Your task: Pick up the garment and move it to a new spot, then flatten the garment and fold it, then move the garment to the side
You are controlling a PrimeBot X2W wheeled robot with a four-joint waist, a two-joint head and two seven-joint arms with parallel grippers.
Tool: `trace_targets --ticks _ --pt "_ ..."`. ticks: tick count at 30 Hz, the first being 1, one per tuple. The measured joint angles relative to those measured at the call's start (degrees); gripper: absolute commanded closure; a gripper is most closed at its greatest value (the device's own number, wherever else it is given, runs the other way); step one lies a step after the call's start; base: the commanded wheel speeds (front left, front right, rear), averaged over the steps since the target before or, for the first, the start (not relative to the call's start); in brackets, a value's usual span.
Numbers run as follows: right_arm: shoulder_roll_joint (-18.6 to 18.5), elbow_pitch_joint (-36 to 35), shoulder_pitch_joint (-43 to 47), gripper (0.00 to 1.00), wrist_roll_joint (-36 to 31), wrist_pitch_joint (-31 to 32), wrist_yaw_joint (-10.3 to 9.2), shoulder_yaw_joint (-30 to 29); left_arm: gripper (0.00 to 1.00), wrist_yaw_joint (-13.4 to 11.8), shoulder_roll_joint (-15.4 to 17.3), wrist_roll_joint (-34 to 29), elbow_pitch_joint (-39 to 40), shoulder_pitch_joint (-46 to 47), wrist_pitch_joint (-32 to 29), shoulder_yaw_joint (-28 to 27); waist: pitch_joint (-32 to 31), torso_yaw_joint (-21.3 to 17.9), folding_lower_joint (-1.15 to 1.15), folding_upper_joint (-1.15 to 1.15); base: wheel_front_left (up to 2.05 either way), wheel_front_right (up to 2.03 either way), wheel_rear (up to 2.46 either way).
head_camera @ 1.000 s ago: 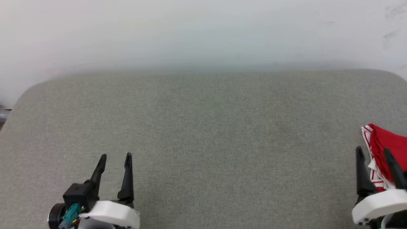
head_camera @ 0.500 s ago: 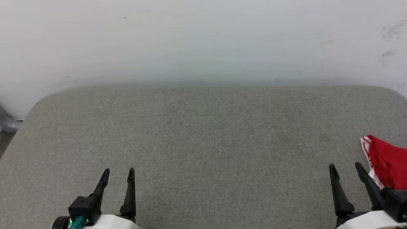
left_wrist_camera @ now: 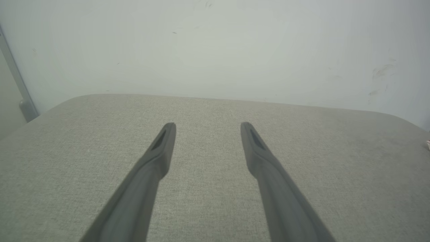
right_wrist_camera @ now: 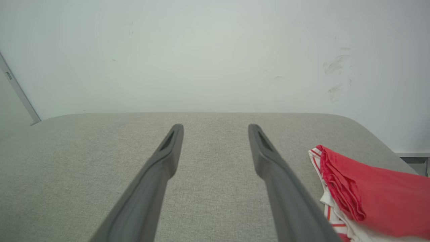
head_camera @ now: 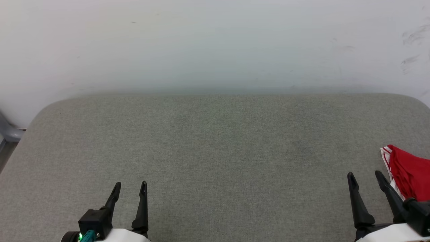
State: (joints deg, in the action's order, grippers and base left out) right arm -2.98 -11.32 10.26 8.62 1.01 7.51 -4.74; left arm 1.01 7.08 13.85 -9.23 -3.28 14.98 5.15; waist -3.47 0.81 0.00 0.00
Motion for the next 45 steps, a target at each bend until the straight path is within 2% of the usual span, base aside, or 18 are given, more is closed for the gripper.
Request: trace_targets --ticks 10,11,14,15,23,45 --pt "0.0 -0.6 0.0 0.0 0.2 -0.2 0.0 -0.9 0.0 0.5 0.1 0.6 -1.3 1.1 -0.3 0.7 0.1 0.4 0.0 0.0 0.0 0.0 0.0" --pt "0.0 -0.1 0.1 1.0 0.1 -0.2 0.0 -0.9 1.0 0.5 0.0 0.6 -1.7 1.0 -0.4 0.6 0.1 0.4 0.0 0.0 0.0 0.0 0.0" --pt "0.1 2.7 0.6 1.0 0.8 0.0 0.0 -0.6 1.0 0.5 -0.6 1.3 -4.2 -0.9 -1.0 0.6 0.1 0.4 0.0 0.0 0.0 0.0 0.0" --pt "0.1 3.6 0.5 1.0 4.3 0.0 0.0 -0.4 1.0 0.5 -0.6 4.4 -4.4 -0.8 -1.9 0.1 0.2 0.4 0.0 0.0 0.0 0.0 0.0" --pt "0.0 6.1 -0.6 1.0 13.5 0.3 0.0 -0.2 1.0 1.2 -1.0 12.6 -4.4 0.0 -4.0 -1.1 0.4 0.3 0.0 0.0 0.0 0.0 0.0" --pt "-0.4 11.6 -4.9 1.0 34.1 1.1 0.0 0.0 1.0 2.6 -2.1 31.5 -4.5 2.4 -8.9 -4.0 1.0 0.1 0.0 0.0 0.0 0.0 0.0"
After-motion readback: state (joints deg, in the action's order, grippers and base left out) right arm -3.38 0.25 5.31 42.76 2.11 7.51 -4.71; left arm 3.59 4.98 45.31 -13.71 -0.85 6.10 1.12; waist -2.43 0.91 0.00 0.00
